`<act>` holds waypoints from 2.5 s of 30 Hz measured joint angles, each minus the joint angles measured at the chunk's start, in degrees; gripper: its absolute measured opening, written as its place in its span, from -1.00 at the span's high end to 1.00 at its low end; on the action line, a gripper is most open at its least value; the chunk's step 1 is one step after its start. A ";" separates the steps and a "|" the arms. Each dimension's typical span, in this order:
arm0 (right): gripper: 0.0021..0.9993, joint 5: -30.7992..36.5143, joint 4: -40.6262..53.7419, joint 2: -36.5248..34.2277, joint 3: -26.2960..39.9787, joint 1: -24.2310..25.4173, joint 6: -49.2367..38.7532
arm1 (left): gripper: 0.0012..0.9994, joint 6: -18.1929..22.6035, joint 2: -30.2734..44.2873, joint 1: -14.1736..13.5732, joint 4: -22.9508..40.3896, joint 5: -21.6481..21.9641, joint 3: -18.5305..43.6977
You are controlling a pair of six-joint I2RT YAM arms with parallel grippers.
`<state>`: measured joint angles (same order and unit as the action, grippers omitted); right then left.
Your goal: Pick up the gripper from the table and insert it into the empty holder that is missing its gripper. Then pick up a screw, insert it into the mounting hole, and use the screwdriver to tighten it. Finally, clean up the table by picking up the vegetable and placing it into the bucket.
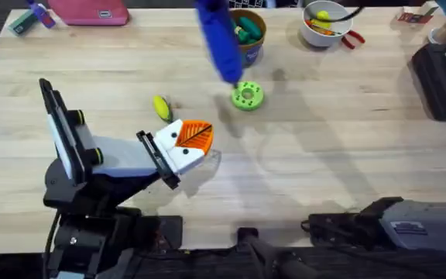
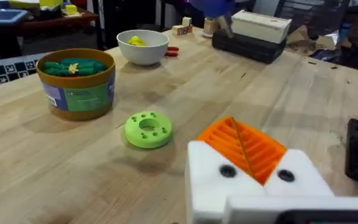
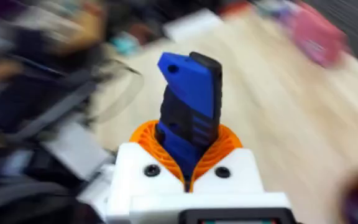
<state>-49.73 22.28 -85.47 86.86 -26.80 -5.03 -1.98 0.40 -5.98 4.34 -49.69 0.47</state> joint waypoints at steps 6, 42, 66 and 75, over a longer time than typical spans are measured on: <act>0.95 21.23 18.09 0.02 7.95 0.37 -18.06 | 0.97 0.00 0.00 0.00 0.00 0.00 0.00; 0.95 54.31 25.07 -19.52 -13.30 15.58 -71.09 | 0.97 0.00 0.00 0.00 0.00 0.02 0.00; -0.98 54.85 26.07 -7.02 -13.45 8.62 -66.96 | -0.97 0.20 0.00 0.00 -0.02 0.18 0.00; -0.98 51.34 10.80 3.76 -13.45 3.57 -44.92 | -0.97 -0.85 0.00 0.20 2.19 5.26 1.23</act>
<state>1.62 33.08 -81.71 73.41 -23.23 -49.95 -2.83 0.40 -5.78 6.53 -44.43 1.70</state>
